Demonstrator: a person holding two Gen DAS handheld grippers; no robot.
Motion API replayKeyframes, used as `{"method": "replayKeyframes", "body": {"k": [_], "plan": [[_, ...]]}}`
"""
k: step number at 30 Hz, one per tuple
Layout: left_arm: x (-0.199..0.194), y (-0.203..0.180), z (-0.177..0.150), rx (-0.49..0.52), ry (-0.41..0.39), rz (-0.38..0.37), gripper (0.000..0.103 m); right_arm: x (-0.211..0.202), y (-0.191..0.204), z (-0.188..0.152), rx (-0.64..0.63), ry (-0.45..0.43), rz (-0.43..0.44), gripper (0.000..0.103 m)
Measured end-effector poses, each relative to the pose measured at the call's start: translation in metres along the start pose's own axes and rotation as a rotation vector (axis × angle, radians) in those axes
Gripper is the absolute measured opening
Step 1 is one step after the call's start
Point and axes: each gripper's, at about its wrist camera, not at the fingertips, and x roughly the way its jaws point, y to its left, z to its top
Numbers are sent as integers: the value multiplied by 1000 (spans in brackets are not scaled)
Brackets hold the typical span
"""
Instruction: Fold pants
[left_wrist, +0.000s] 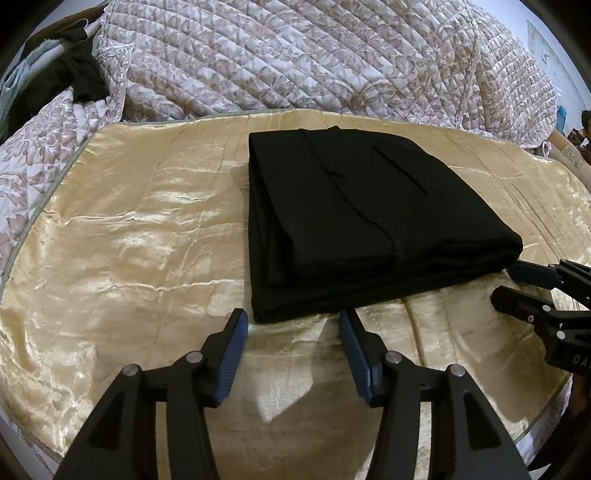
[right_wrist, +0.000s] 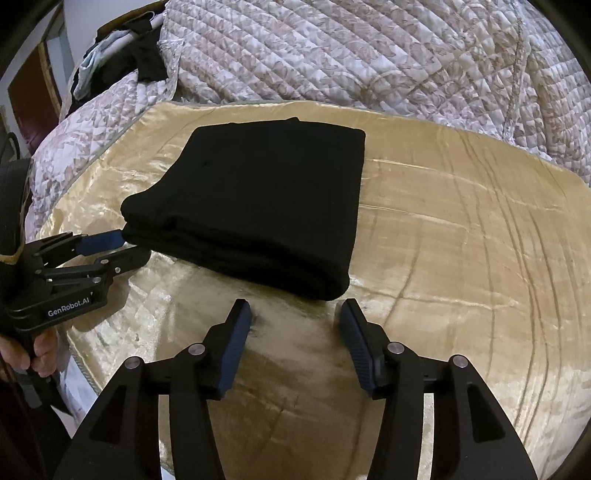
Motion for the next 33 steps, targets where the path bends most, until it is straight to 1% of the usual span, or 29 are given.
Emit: {"method": "replayKeyframes", "body": {"k": [12, 33], "plan": [[1, 1, 0, 2, 0, 3, 59, 0, 0, 0, 0, -1, -1, 53], [2, 3, 0, 4, -1, 6, 62, 1, 1, 0, -3, -1, -2, 55]]}}
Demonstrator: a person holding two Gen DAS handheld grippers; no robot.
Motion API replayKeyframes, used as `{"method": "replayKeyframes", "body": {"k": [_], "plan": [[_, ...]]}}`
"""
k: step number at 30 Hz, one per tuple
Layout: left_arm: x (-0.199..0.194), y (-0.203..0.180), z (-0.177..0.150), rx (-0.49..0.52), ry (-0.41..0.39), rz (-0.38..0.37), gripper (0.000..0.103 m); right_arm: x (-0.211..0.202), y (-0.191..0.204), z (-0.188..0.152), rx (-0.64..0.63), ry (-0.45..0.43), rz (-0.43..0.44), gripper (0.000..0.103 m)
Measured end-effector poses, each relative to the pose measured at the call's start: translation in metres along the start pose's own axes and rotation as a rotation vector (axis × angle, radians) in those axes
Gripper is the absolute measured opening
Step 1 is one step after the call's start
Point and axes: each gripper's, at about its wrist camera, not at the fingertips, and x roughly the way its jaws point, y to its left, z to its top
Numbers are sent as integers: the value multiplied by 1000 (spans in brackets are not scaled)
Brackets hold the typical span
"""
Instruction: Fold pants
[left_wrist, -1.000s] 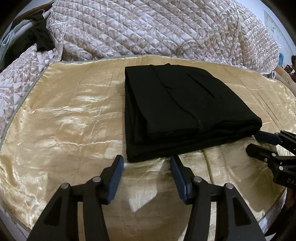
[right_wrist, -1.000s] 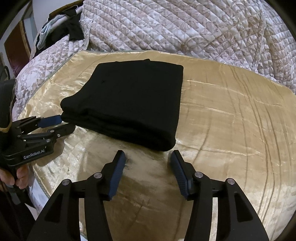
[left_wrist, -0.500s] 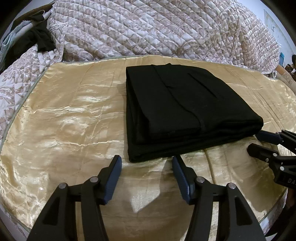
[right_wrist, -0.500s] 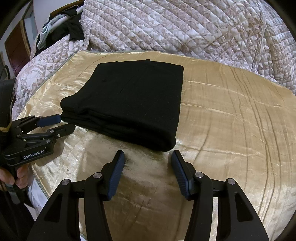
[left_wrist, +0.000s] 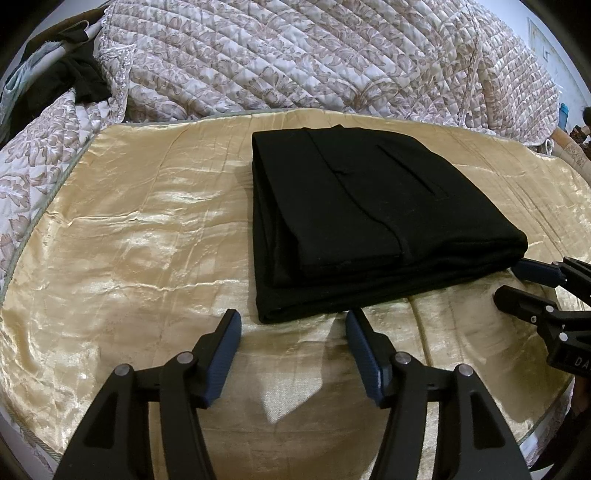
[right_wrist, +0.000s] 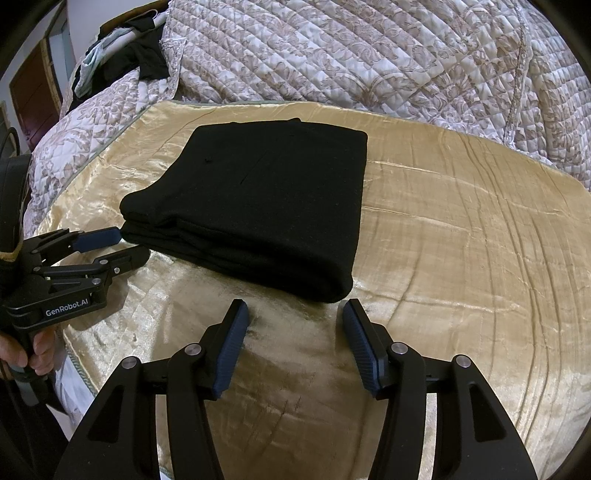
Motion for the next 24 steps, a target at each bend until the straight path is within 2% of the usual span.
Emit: {"method": "replayKeyframes", "body": {"k": [24], "plan": [[0, 0, -1, 1, 0, 3, 64, 2, 2, 1, -14, -1, -4, 59]]}}
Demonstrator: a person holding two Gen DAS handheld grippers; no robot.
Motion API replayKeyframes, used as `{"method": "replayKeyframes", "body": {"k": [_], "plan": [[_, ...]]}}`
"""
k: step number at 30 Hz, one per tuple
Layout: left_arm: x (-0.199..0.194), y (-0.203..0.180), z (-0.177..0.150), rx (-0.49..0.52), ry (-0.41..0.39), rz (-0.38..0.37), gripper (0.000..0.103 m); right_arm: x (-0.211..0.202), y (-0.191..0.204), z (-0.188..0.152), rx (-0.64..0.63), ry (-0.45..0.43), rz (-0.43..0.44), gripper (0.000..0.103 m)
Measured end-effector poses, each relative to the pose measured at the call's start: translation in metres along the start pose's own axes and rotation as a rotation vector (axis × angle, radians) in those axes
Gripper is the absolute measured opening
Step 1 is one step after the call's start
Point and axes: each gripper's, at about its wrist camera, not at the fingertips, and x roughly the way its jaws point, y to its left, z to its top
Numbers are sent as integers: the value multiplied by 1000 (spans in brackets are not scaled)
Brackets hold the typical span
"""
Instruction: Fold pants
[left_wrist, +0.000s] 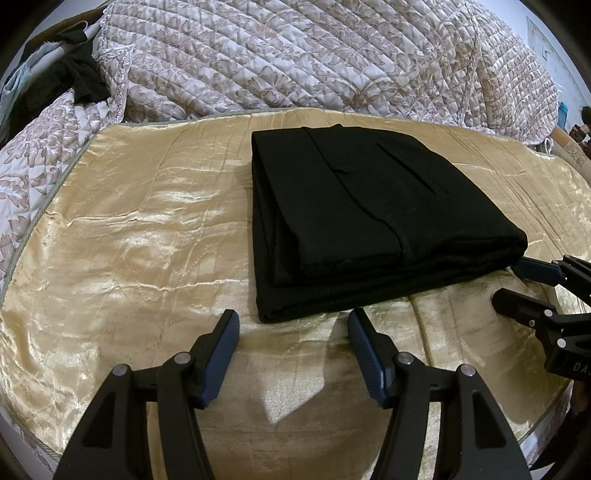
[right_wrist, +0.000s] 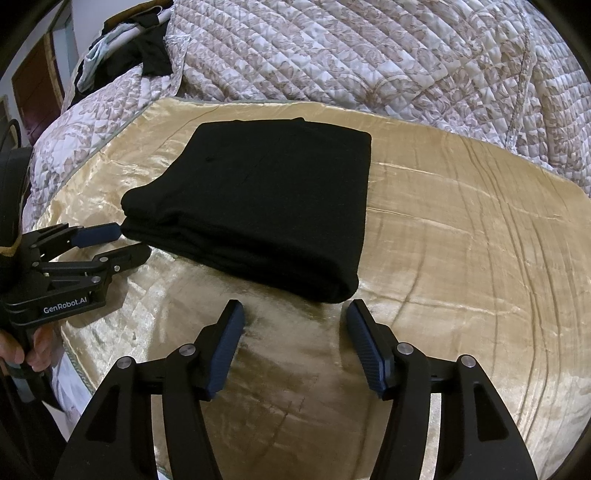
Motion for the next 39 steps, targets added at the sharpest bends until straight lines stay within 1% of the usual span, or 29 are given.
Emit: {"method": "replayKeyframes", "body": {"k": [39], "plan": [[2, 0, -1, -4, 6, -1, 67, 1, 2, 0, -2, -2, -7, 62]]}}
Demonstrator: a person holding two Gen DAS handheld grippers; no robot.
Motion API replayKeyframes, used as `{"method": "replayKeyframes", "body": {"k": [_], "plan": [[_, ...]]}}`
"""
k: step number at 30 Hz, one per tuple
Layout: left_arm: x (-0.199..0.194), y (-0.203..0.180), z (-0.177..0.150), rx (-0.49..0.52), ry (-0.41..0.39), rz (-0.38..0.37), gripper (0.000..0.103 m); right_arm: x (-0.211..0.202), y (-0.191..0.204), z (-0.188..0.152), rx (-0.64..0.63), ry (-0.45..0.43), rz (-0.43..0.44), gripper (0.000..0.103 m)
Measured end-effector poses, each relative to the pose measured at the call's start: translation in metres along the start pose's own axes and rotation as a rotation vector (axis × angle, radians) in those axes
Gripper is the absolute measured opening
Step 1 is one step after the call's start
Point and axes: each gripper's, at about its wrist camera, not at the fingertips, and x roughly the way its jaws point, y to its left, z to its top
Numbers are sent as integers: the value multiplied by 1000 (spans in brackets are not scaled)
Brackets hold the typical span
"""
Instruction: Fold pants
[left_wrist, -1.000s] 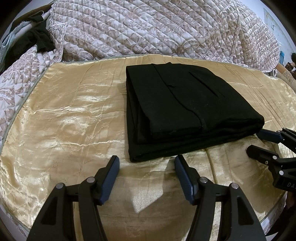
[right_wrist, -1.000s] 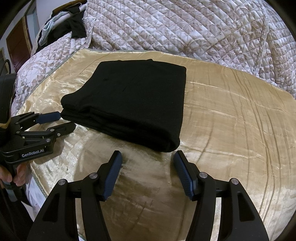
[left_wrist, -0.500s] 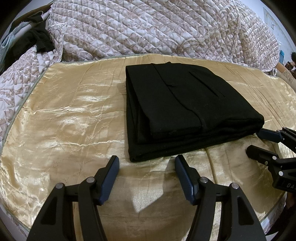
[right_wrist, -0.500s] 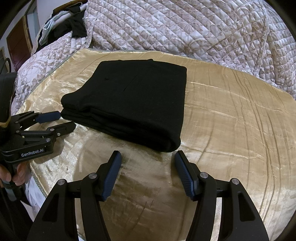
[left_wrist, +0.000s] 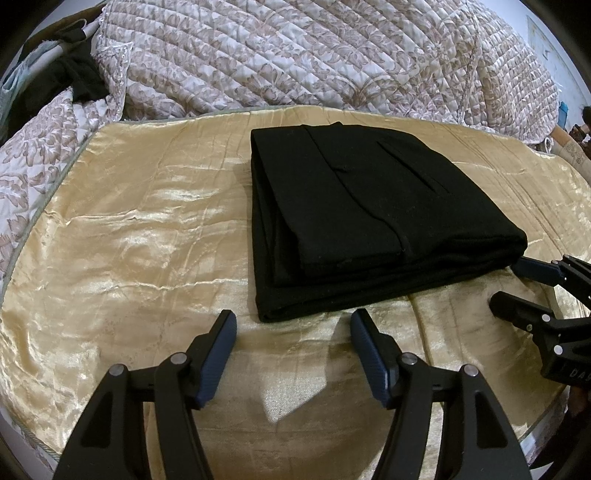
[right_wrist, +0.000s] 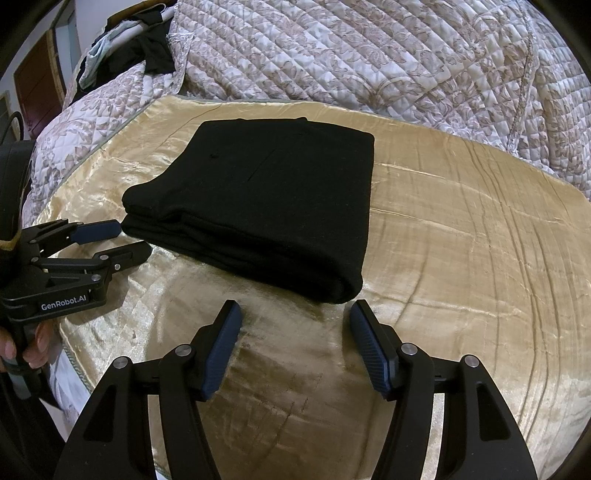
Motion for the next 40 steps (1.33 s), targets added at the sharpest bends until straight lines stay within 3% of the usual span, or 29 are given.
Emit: {"method": "replayKeyframes", "body": {"k": [18, 31, 40], "plan": [[0, 3, -2, -7, 4, 7, 74, 4, 1, 4, -7, 3, -15, 64], [-1, 3, -1, -14, 2, -1, 75, 3, 2, -1, -29, -41, -42, 73], [-1, 4, 1, -18, 4, -7, 76, 4, 5, 2, -39, -16, -56, 75]]}}
